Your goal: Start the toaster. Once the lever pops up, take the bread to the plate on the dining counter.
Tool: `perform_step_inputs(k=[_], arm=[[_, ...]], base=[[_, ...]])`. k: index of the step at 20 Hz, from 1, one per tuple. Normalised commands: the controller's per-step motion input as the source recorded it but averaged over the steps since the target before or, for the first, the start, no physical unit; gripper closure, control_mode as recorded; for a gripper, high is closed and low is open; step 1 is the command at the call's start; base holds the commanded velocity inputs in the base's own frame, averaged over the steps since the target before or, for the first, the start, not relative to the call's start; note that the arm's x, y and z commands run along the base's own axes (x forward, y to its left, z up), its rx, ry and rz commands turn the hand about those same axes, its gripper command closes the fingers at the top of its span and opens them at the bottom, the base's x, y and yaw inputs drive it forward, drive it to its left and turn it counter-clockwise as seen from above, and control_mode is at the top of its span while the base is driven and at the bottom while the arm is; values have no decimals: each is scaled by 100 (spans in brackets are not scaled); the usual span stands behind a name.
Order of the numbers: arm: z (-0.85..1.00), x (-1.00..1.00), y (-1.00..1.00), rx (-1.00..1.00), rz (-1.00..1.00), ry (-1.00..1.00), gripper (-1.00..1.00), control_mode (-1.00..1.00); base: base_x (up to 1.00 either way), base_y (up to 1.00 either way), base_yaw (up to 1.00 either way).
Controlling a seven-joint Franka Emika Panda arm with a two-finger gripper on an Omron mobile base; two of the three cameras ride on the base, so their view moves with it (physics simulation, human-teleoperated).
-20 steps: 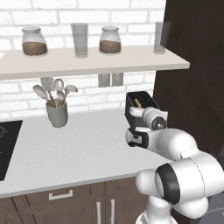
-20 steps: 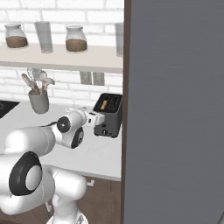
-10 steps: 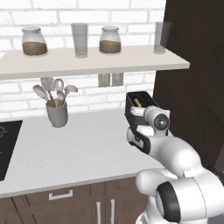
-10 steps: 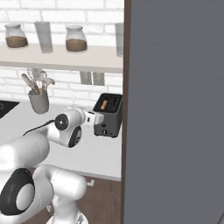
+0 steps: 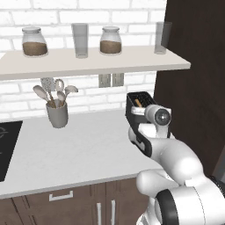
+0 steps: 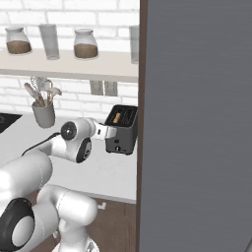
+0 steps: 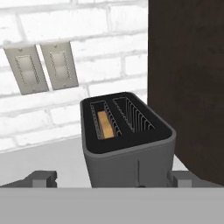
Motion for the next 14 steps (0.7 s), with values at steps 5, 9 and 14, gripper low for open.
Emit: perform_step_inputs(k=[5,9,14], arm=[[0,0,0,0,0,4,-100,-100],[0,0,0,0,0,5,-100,-100],[0,0,0,0,0,1,-100,-100]], base=[[0,0,0],[0,0,0],[0,0,0]])
